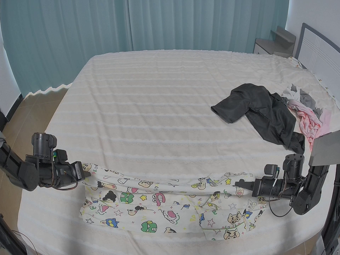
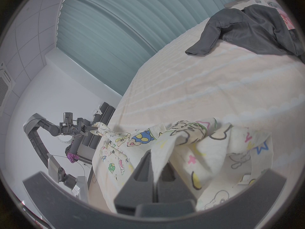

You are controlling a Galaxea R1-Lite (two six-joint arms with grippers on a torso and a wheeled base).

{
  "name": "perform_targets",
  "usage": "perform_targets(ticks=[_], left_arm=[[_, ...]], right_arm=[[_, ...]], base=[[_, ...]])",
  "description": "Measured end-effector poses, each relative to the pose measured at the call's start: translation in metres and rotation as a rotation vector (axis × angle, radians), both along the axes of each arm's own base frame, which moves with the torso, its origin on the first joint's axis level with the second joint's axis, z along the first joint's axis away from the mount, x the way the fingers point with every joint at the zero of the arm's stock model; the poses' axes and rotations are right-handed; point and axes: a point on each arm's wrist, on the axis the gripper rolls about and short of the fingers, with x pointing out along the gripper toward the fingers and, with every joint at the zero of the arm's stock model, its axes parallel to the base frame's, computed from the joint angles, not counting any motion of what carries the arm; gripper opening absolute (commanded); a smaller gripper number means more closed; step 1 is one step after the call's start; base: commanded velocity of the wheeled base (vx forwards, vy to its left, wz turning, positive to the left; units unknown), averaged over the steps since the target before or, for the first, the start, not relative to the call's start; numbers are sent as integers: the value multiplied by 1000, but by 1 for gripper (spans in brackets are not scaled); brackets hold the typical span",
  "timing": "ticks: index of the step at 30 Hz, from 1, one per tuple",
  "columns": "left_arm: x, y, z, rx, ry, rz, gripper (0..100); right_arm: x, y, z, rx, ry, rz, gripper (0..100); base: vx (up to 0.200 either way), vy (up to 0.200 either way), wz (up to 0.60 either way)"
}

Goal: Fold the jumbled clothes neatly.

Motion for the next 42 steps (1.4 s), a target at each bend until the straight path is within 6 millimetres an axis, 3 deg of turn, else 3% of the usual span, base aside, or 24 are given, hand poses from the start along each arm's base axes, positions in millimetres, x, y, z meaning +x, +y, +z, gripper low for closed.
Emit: perform_targets(ticks=[8, 20, 21, 35, 42], left_arm=[[-18, -1, -15, 0, 47, -2, 0], [-27, -2, -35, -3, 139, -7, 0], [-27, -2, -37, -3, 146, -6, 100], [-37, 2, -58, -44, 189, 2, 100], [-47, 17, -62, -80, 194, 110, 100]], right_arm=[[-17, -1, -18, -22, 44, 13, 0], [-28, -5, -32, -42, 124, 7, 0], [-29, -5, -33, -44, 129, 7, 100], [-41, -13, -38, -62, 184, -18, 100], [-45, -27, -22, -47, 152, -78, 100]], base=[[0, 0, 0], [0, 0, 0], [0, 0, 0], [0, 0, 0], [0, 0, 0]])
